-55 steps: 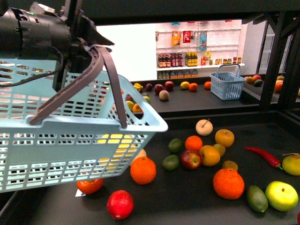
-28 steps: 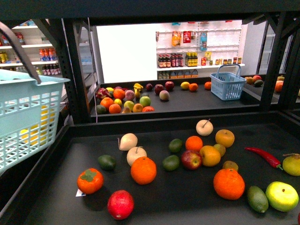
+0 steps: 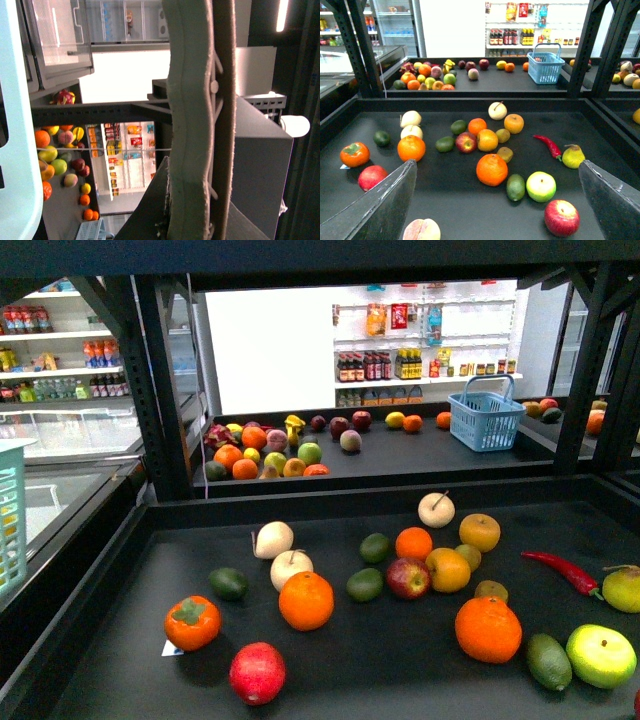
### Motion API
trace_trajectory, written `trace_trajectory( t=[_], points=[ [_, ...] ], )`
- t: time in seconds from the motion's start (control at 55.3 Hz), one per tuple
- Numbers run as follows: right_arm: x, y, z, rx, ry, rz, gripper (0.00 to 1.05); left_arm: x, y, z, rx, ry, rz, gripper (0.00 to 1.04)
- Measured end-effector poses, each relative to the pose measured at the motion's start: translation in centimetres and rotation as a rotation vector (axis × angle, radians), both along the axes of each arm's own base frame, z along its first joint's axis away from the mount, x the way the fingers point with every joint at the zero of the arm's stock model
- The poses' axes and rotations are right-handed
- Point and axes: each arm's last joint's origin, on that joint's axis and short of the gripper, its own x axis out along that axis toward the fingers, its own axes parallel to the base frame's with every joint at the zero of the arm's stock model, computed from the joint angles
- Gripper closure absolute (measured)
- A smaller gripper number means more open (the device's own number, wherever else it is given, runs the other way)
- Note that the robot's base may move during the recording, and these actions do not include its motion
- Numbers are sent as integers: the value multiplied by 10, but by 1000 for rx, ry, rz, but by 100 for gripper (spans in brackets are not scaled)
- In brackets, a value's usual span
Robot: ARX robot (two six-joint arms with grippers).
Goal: Pick lemon from shelf
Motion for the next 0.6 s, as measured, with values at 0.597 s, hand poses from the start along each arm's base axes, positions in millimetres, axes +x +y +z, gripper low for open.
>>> trace_trajectory(
  t=[0.597],
  points=[
    [0, 0, 0, 0, 0, 0, 7, 3, 29, -39, -29, -136, -15, 96]
  ],
)
